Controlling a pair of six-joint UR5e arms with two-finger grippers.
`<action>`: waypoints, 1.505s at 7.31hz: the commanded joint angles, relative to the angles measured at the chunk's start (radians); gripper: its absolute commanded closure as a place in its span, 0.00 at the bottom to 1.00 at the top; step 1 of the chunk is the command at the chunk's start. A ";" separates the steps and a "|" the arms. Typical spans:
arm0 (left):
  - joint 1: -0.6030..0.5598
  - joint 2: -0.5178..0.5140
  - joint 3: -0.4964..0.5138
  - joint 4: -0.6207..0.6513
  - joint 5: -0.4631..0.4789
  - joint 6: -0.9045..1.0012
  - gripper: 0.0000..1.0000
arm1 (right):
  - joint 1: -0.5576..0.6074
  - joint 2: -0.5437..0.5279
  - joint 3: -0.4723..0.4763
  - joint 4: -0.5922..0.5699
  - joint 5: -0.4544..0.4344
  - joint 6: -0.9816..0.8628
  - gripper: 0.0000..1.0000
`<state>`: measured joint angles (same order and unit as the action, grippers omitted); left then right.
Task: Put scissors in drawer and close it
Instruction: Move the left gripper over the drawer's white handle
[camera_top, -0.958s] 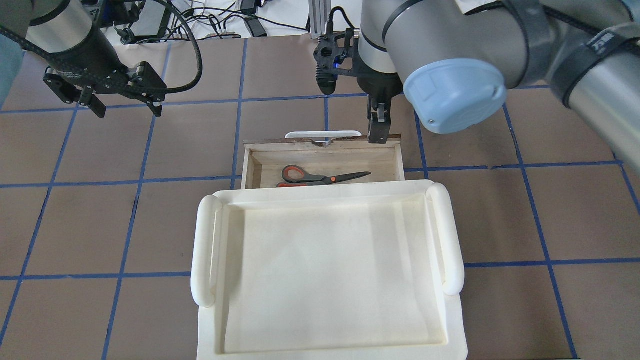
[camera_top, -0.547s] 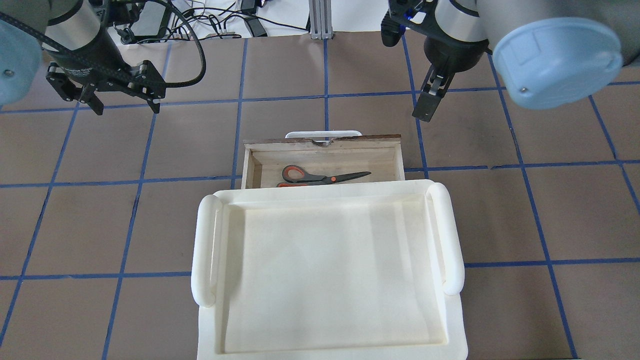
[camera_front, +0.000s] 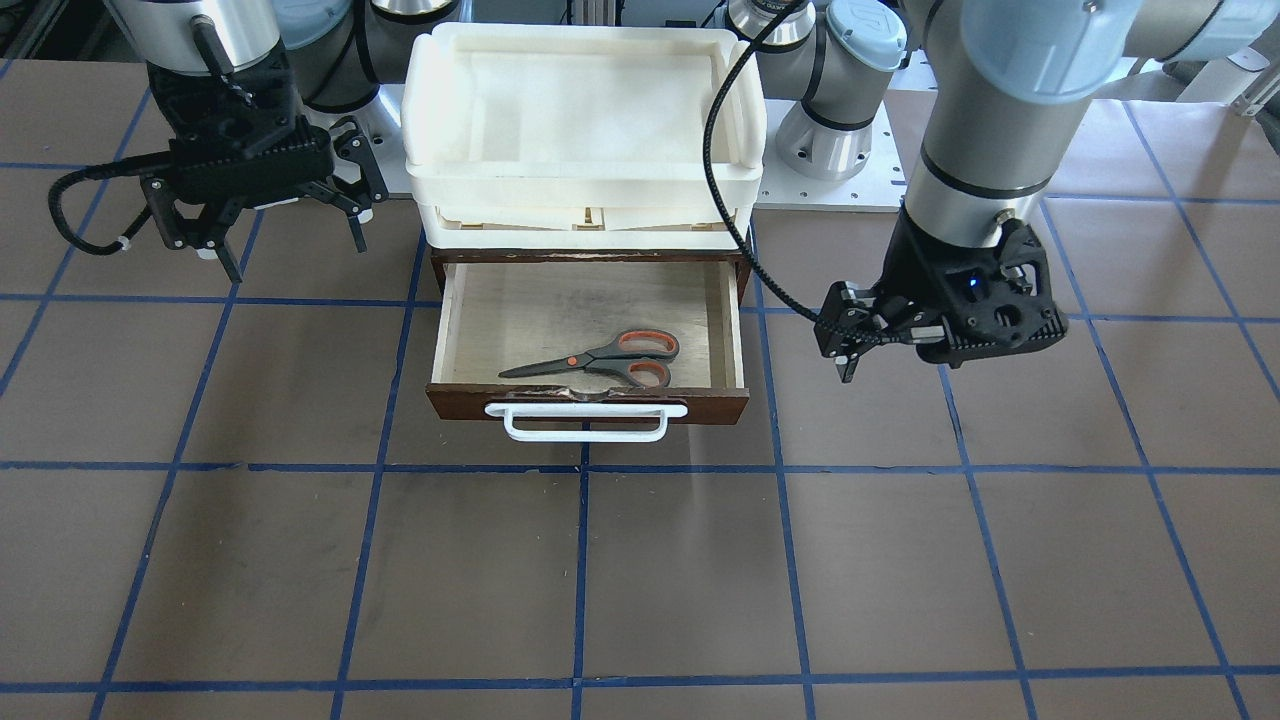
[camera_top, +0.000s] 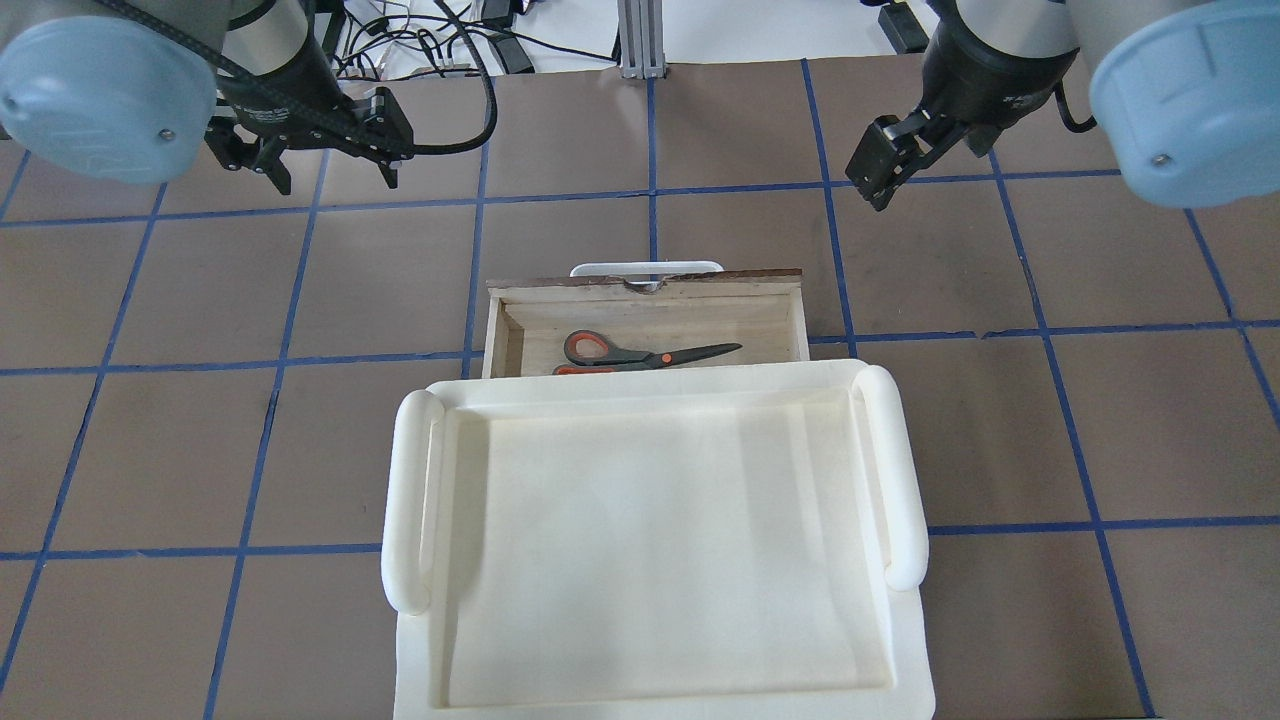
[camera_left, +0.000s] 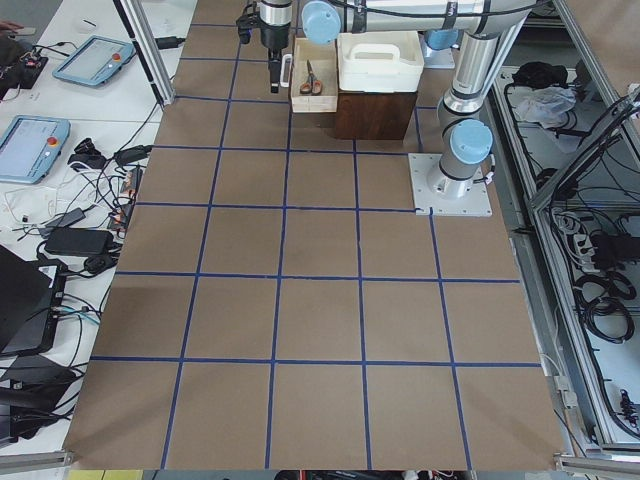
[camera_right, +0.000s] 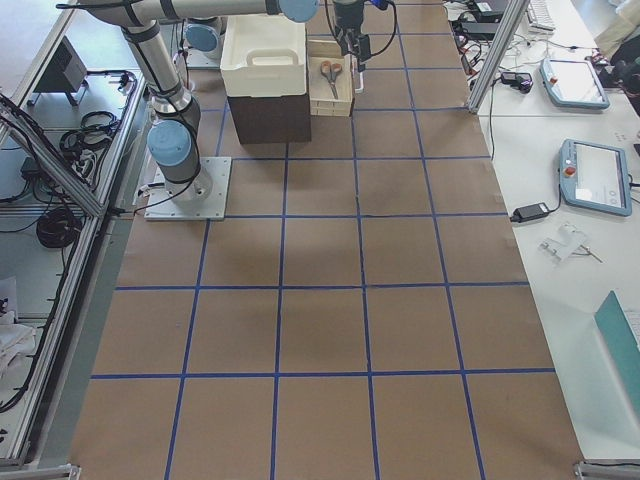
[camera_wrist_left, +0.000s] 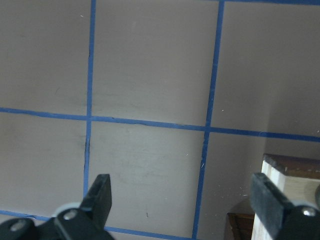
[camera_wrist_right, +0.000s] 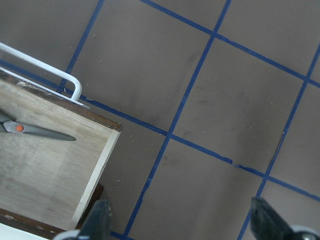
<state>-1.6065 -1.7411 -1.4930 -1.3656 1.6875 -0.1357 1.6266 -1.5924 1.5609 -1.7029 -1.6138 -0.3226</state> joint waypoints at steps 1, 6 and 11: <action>-0.080 -0.096 0.008 0.081 -0.008 -0.117 0.00 | -0.001 -0.012 0.001 0.017 -0.020 0.160 0.00; -0.174 -0.299 0.011 0.287 -0.058 -0.273 0.00 | -0.002 -0.026 0.002 0.074 0.028 0.235 0.00; -0.247 -0.383 0.022 0.303 -0.092 -0.409 0.00 | -0.001 -0.026 0.005 0.072 0.048 0.220 0.00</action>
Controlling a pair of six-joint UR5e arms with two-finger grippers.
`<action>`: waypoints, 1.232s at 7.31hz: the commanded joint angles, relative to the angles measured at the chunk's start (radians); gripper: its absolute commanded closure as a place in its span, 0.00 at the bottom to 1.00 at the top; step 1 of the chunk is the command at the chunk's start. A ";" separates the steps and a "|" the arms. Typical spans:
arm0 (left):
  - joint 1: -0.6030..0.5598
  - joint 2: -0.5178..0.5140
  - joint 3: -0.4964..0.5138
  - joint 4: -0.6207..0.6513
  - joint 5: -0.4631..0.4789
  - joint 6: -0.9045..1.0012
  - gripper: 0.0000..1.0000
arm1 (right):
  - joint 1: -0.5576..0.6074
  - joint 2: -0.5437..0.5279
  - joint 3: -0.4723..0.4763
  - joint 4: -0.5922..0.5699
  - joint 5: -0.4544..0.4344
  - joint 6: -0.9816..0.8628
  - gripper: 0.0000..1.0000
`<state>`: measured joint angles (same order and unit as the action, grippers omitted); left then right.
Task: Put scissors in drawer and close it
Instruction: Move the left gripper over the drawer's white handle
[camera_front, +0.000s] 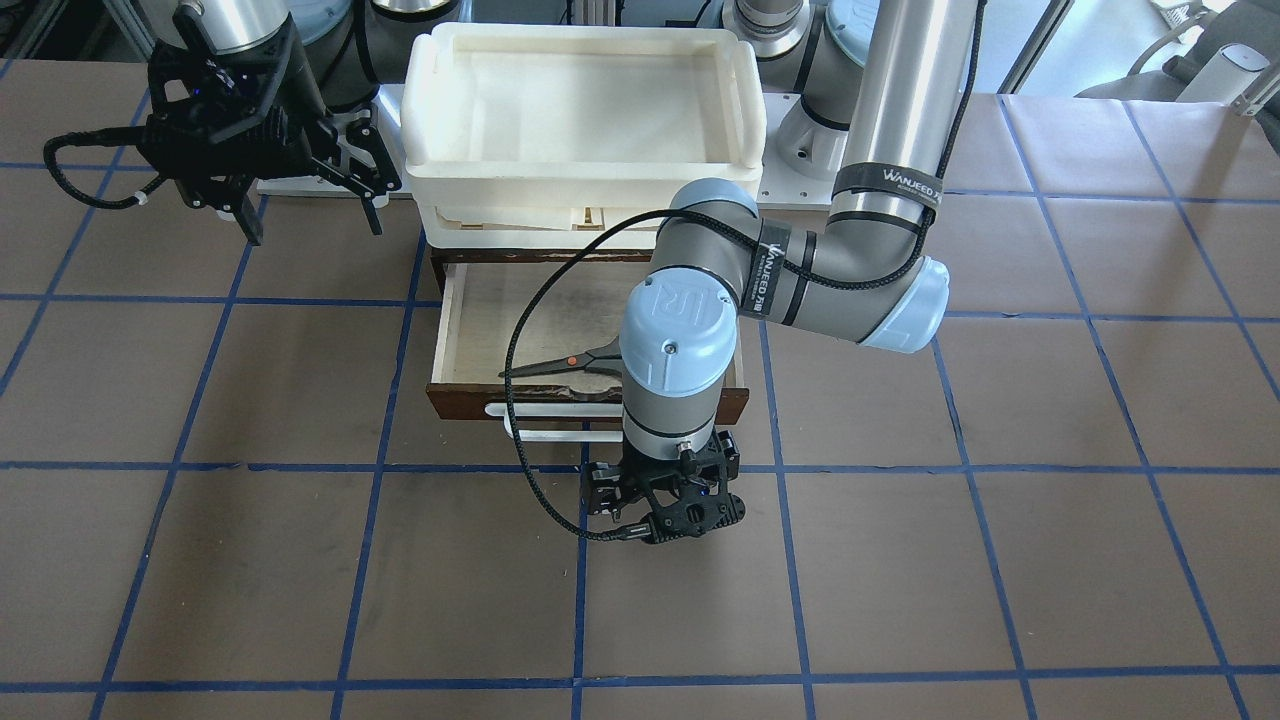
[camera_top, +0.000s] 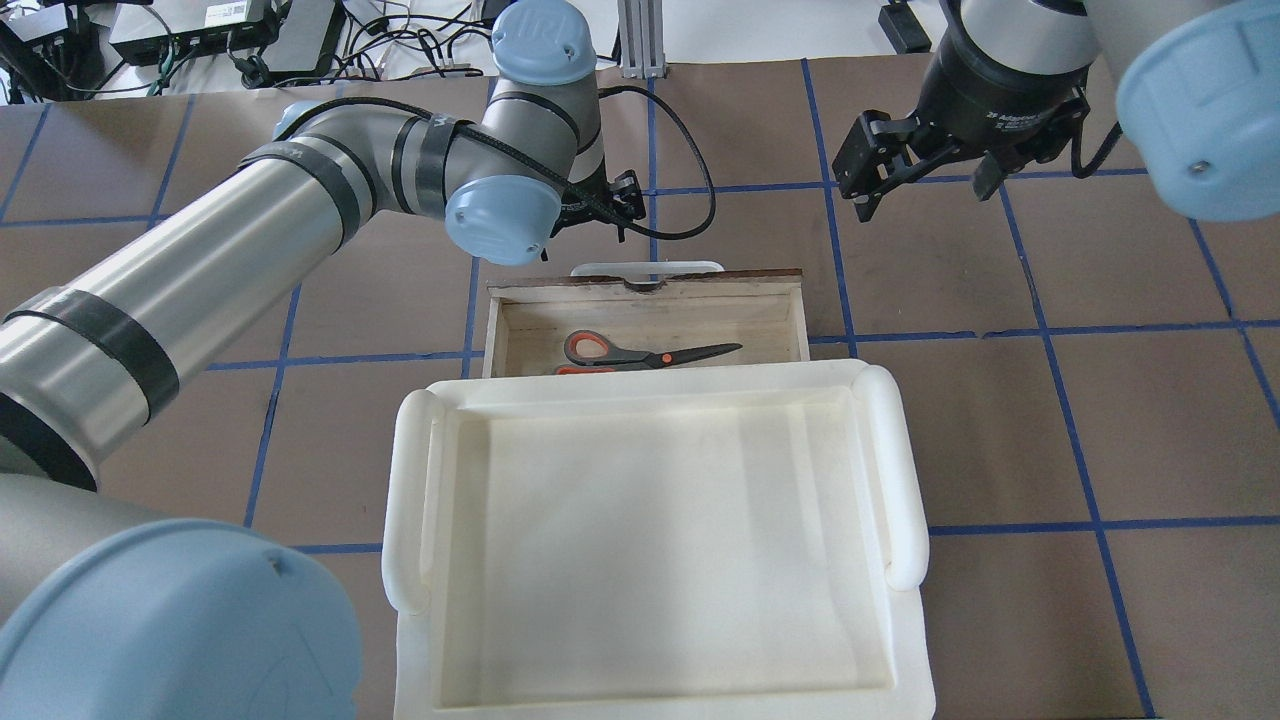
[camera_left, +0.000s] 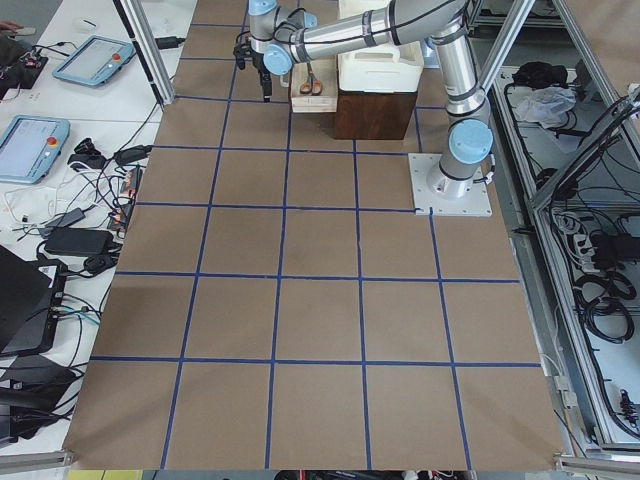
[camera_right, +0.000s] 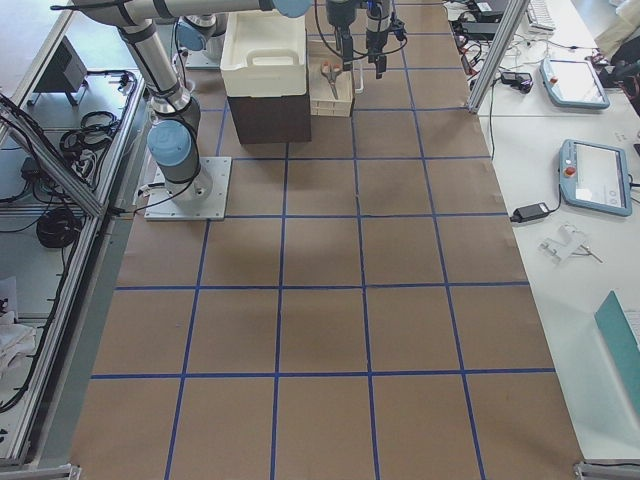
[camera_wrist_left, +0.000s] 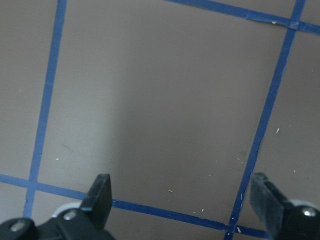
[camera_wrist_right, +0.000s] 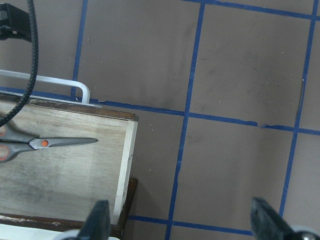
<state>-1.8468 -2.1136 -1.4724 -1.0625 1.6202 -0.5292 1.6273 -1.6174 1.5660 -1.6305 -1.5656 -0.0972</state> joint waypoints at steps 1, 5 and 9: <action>-0.008 -0.009 0.003 -0.007 -0.023 -0.015 0.00 | 0.000 -0.001 0.000 -0.002 0.001 -0.009 0.00; -0.006 0.006 0.007 -0.079 -0.039 -0.017 0.00 | -0.003 -0.001 0.000 -0.011 -0.001 -0.013 0.00; -0.006 0.027 0.017 -0.151 -0.061 -0.017 0.00 | -0.003 -0.002 0.000 -0.011 -0.001 -0.013 0.00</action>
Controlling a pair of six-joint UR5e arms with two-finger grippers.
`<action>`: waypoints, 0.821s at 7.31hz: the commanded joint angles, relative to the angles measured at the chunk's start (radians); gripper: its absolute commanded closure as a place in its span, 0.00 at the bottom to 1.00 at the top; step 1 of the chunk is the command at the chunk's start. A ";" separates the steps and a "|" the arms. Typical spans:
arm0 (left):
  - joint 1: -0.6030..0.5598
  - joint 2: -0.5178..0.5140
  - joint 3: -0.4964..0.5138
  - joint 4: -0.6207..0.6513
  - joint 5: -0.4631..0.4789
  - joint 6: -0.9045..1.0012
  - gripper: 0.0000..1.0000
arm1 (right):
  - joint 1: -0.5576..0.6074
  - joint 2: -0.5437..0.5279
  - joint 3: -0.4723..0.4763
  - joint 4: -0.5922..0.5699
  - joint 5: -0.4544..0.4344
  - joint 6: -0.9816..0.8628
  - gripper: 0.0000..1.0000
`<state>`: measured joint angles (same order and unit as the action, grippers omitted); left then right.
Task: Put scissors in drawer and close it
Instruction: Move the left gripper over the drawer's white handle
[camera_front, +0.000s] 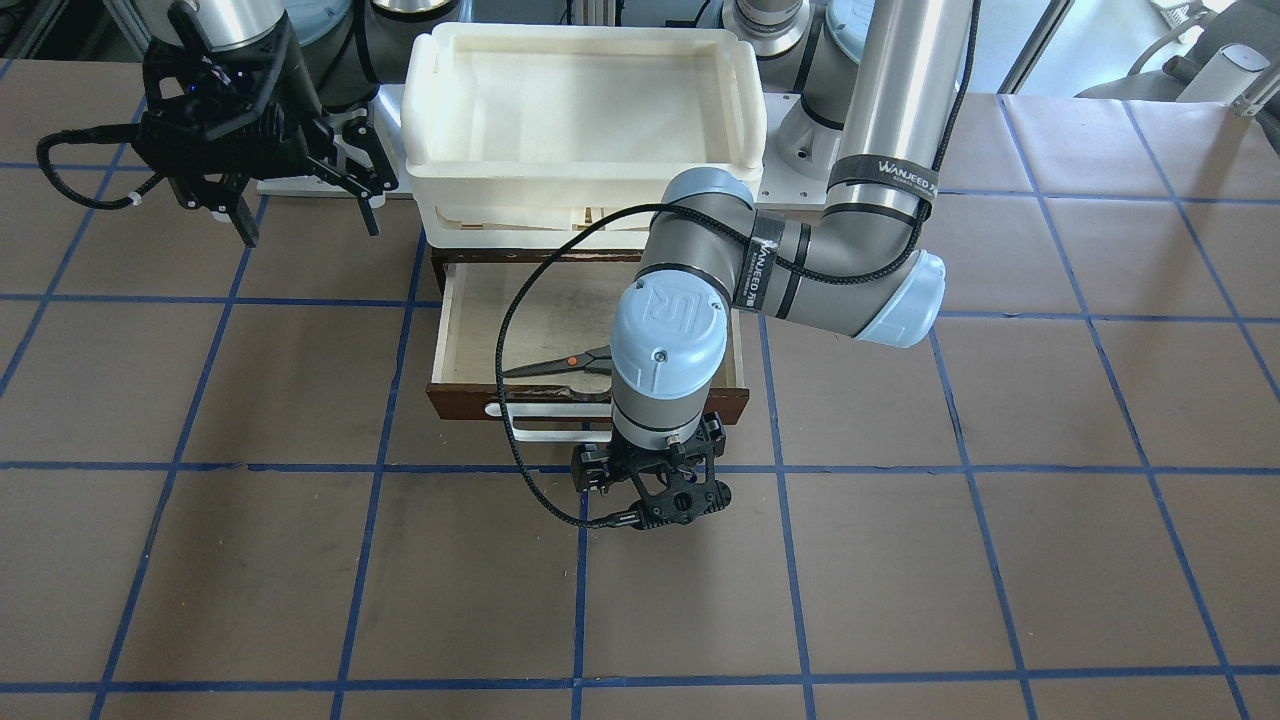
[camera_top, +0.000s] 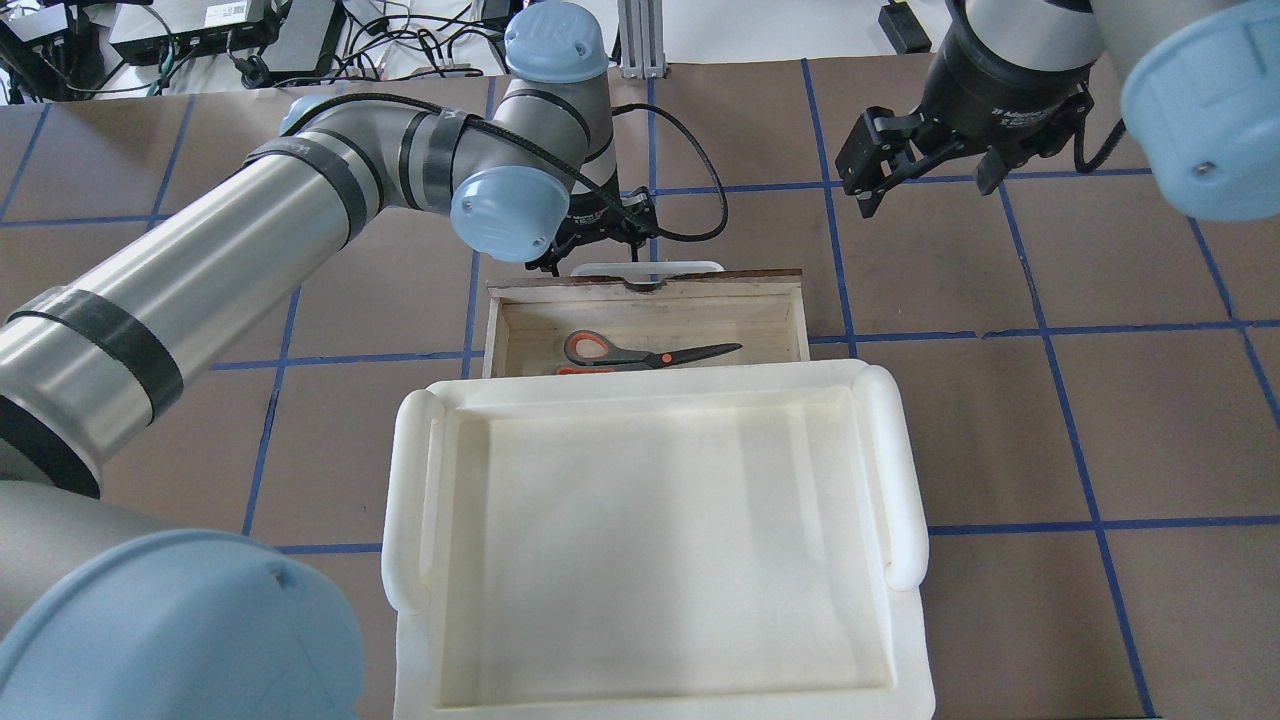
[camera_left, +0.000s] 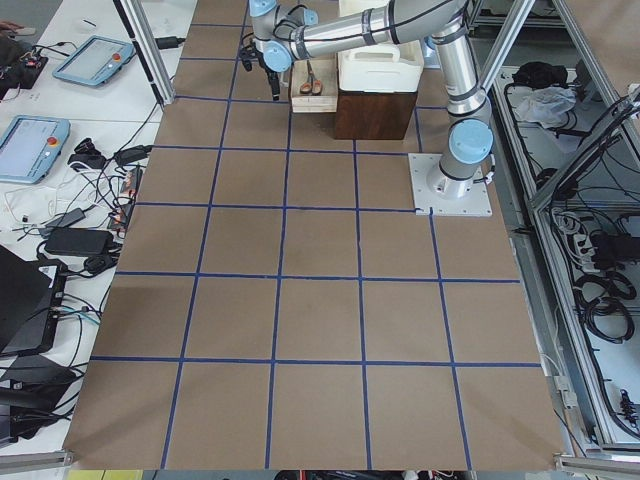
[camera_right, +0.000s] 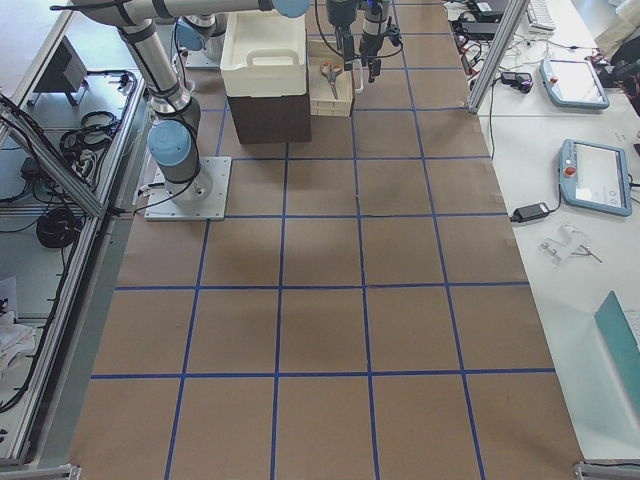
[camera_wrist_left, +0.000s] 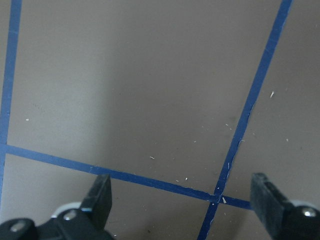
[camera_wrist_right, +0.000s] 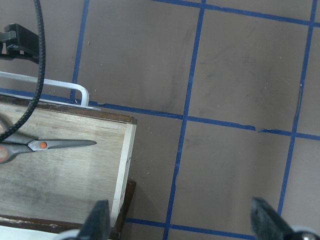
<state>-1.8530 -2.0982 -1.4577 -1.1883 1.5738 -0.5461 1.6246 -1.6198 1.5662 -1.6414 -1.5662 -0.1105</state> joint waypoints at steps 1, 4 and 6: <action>-0.003 0.000 0.005 -0.030 -0.017 0.000 0.00 | 0.000 -0.002 0.000 0.002 -0.002 0.000 0.00; 0.003 0.010 0.031 -0.117 -0.015 0.000 0.00 | 0.000 0.000 0.000 0.000 0.000 -0.001 0.00; 0.005 0.012 0.054 -0.158 -0.018 0.000 0.00 | 0.000 0.000 0.000 0.002 -0.002 -0.002 0.00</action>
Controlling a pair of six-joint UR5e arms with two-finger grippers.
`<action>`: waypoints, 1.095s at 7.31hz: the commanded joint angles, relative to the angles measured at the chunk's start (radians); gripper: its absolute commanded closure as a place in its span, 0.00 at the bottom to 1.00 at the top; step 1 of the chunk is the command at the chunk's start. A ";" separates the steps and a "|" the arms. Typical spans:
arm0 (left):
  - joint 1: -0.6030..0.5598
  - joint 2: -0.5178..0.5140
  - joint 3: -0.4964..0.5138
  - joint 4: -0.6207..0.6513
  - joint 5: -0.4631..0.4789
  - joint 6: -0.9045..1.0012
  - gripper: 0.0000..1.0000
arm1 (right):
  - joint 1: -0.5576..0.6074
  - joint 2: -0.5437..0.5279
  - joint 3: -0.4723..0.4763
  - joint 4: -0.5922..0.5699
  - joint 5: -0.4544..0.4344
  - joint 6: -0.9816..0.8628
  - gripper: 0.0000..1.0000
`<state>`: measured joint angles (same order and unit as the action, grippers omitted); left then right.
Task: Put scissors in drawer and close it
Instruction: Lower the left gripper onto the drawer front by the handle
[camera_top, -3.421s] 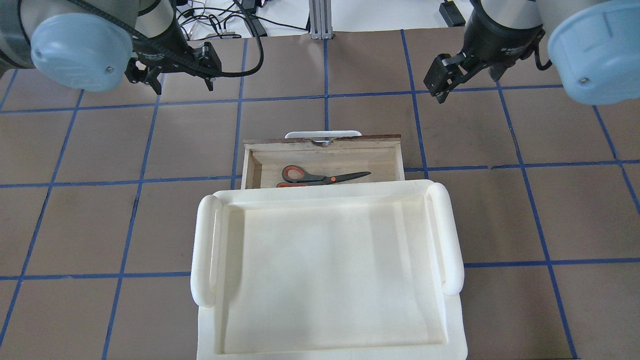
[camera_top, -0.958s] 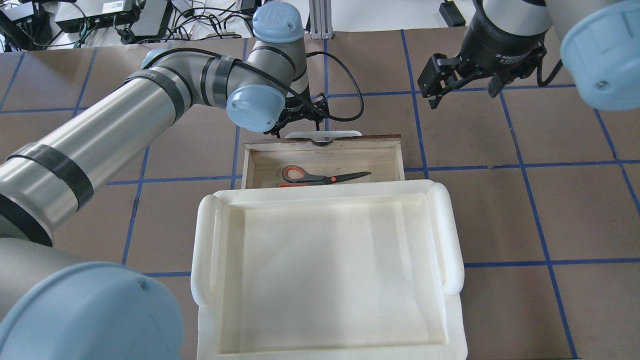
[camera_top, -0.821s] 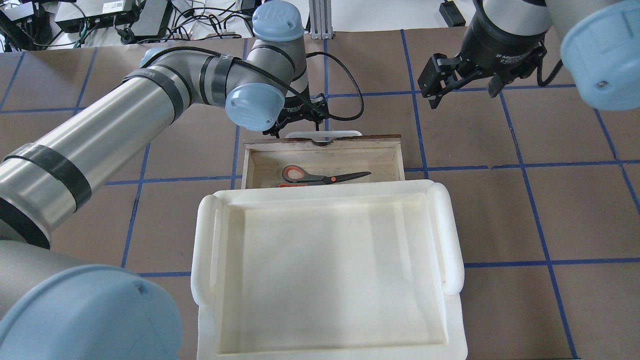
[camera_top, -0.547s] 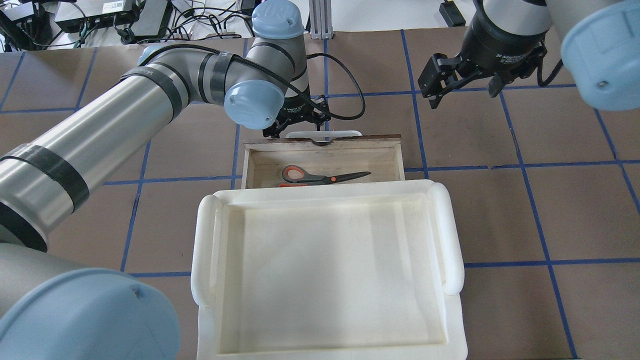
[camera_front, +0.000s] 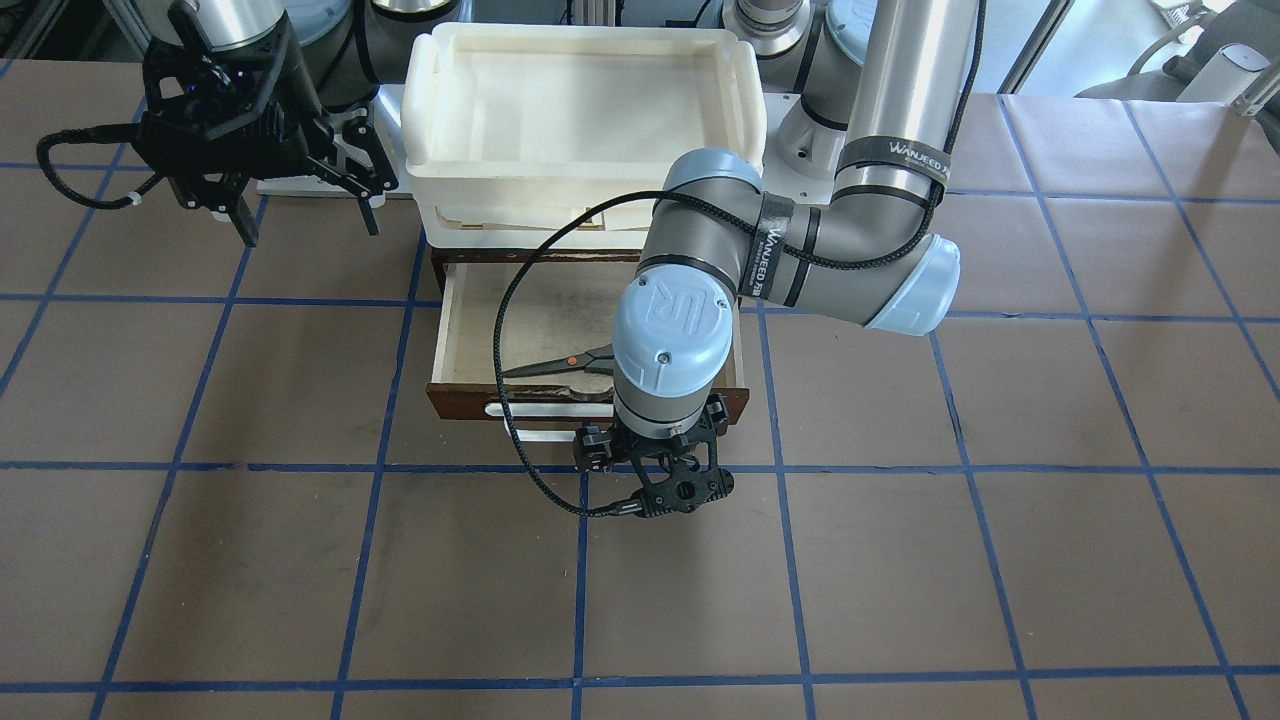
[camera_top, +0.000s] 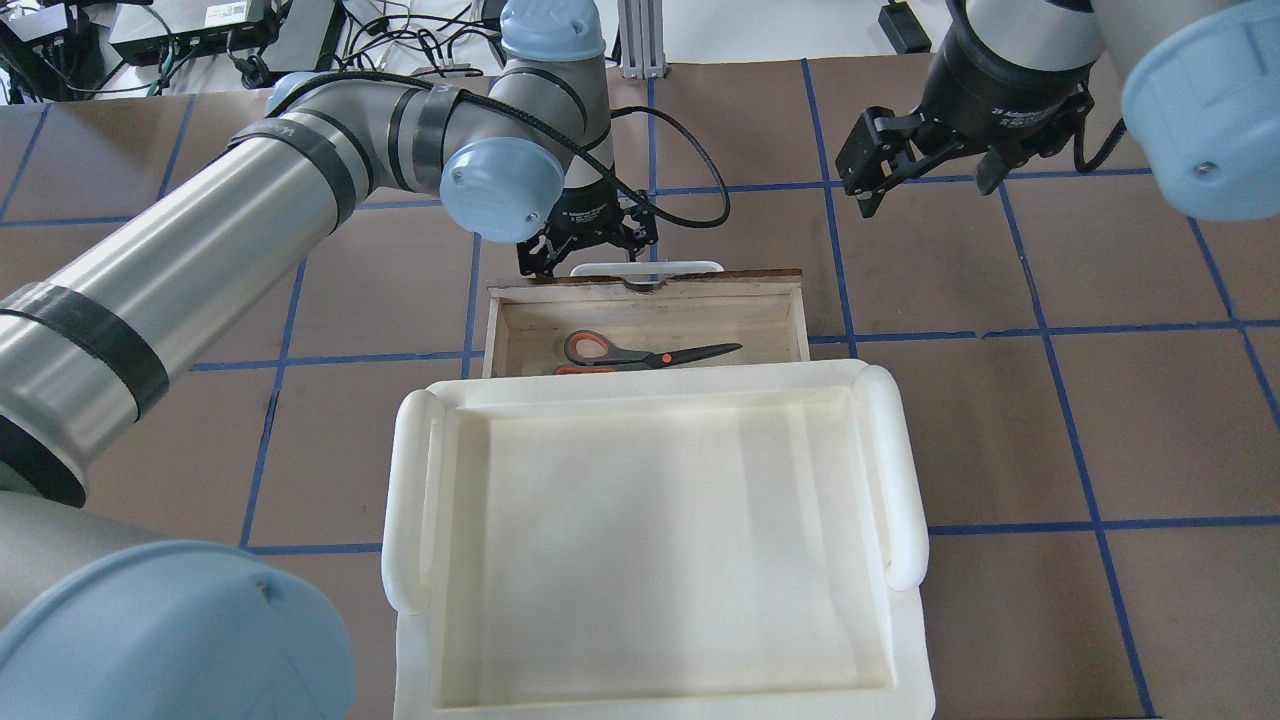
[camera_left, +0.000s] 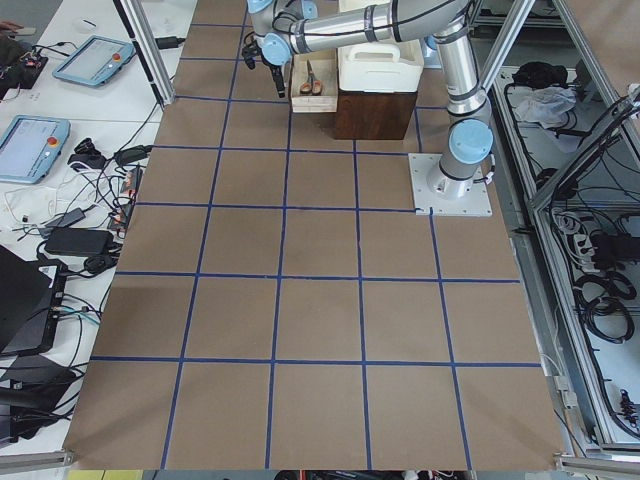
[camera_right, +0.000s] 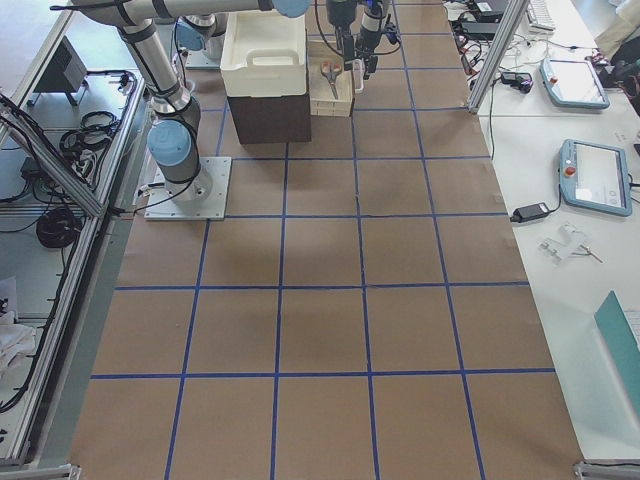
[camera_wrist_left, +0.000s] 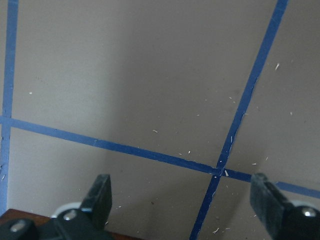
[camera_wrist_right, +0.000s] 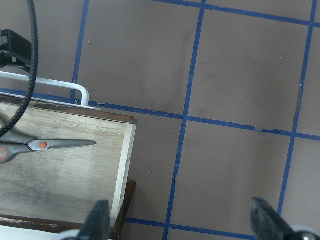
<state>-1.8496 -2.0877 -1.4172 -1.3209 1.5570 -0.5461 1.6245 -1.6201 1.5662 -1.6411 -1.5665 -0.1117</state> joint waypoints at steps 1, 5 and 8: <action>0.001 0.003 0.014 -0.029 -0.002 0.000 0.00 | 0.000 0.000 0.000 0.000 0.000 0.000 0.00; 0.001 0.031 0.021 -0.104 -0.003 0.000 0.00 | 0.000 0.000 0.000 0.000 0.000 0.000 0.00; 0.000 0.041 0.020 -0.167 -0.003 0.000 0.00 | 0.000 0.000 0.000 0.001 -0.001 0.000 0.00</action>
<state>-1.8490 -2.0512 -1.3969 -1.4580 1.5538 -0.5461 1.6245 -1.6203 1.5662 -1.6411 -1.5672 -0.1120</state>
